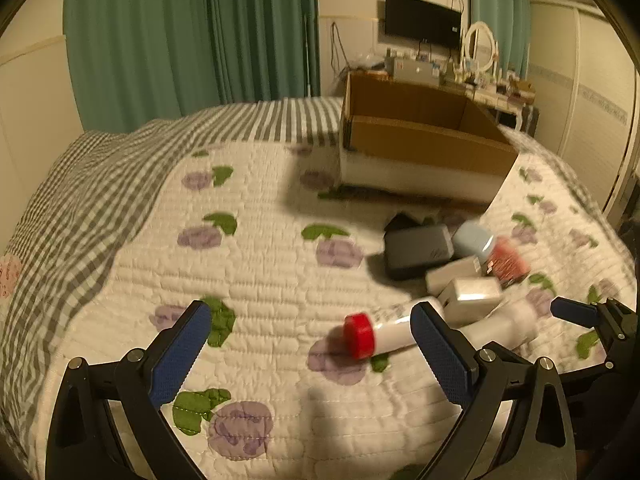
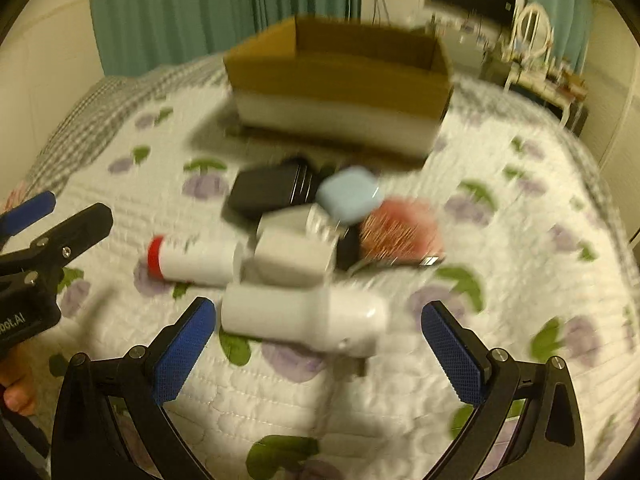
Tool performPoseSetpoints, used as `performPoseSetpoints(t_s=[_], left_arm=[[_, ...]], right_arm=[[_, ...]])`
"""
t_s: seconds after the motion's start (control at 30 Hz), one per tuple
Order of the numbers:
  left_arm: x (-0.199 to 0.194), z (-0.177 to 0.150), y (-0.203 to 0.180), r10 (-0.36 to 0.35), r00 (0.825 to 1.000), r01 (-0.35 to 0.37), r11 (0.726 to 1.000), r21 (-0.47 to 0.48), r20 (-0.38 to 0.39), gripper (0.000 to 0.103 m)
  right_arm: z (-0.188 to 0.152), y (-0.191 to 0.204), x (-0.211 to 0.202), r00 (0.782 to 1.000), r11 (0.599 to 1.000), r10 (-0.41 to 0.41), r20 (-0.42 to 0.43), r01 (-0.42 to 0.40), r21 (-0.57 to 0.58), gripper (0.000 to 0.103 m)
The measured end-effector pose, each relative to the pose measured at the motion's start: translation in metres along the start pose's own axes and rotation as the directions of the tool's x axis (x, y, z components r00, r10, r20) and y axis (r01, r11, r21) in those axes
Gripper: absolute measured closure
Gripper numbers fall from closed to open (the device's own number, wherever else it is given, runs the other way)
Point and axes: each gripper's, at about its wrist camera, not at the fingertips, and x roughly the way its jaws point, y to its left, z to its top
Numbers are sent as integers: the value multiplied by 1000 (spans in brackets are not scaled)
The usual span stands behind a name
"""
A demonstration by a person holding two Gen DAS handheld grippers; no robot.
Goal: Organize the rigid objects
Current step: 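Grasp the red-capped white bottle with the left tool while the right tool grasps the white cylindrical device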
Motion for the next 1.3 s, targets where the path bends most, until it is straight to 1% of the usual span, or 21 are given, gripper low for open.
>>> performPoseSetpoints(t_s=[0.07, 0.17, 0.27, 0.33, 0.43, 0.5, 0.57, 0.6, 0.63, 0.7, 0.87, 0.9, 0.97, 1.0, 1.03, 1.07, 1.1, 1.13, 1.17, 1.27, 1.3], left_arm=[[6, -3, 1, 7, 1000, -7, 1000, 0, -15, 3], [8, -3, 5, 5, 1000, -5, 1000, -4, -21, 3], [8, -2, 5, 9, 1000, -9, 1000, 8, -20, 3], [9, -2, 4, 9, 1000, -9, 1000, 15, -26, 3], [11, -2, 0, -3, 999, 4, 999, 36, -33, 3], [14, -2, -7, -19, 999, 21, 998, 64, -38, 3], [19, -2, -16, -47, 998, 52, 993, 106, -53, 3], [23, -2, -22, -70, 995, 78, 988, 133, -64, 3], [26, -2, -26, -80, 994, 91, 985, 149, -73, 3], [38, -3, -35, -88, 991, 106, 976, 191, -98, 3], [61, -7, -42, -107, 985, 132, 973, 190, -137, 3], [63, -8, -44, -103, 985, 130, 969, 209, -138, 4], [67, -10, -50, -113, 983, 149, 952, 268, -147, 4], [69, -11, -53, -118, 981, 161, 941, 298, -157, 6], [72, -13, -58, -122, 977, 175, 926, 334, -174, 11], [76, -15, -62, -129, 973, 193, 910, 367, -194, 26], [79, -15, -65, -144, 966, 219, 898, 382, -215, 31], [80, -15, -67, -151, 962, 232, 892, 388, -227, 39], [81, -14, -68, -164, 958, 247, 887, 390, -236, 46], [76, -13, -66, -183, 953, 264, 891, 369, -240, 56], [74, -15, -64, -193, 951, 271, 894, 356, -241, 57]], right_arm=[[-2, 5, 11, 1000, 1000, 8, -19, -8, 2, 0], [-2, 13, 28, 999, 999, -40, -37, 39, -19, 0], [0, 11, 40, 995, 997, -76, -62, 76, -1, 0], [-1, 3, 47, 994, 997, -54, -97, 58, 42, 1], [-2, -5, 38, 998, 996, -26, -54, 31, 88, 3], [0, -9, 28, 999, 995, -40, -28, 42, 92, 3], [2, -21, 15, 999, 991, -48, 11, 46, 129, 3], [3, -28, 10, 999, 987, -49, 22, 45, 152, 7], [4, -32, 8, 999, 985, -47, 18, 44, 165, 44], [5, -41, 6, 999, 981, -30, 10, 27, 194, 43], [-1, -42, 15, 998, 984, -56, -19, 58, 167, 52], [-1, -41, 16, 998, 985, -56, -20, 58, 163, 55], [2, -39, 17, 999, 987, -46, -8, 47, 151, 55], [4, -39, 15, 999, 989, -50, 7, 49, 142, 55], [4, -40, 12, 998, 989, -54, 15, 51, 139, 55], [6, -40, 12, 998, 989, -55, 19, 51, 138, 55], [7, -41, 12, 998, 989, -52, 19, 49, 140, 55], [8, -42, 13, 999, 988, -50, 15, 47, 145, 55], [7, -42, 14, 999, 988, -50, 12, 47, 148, 55], [5, -44, 19, 999, 988, -45, -11, 47, 144, 55], [4, -45, 20, 999, 988, -42, -12, 44, 148, 54]])
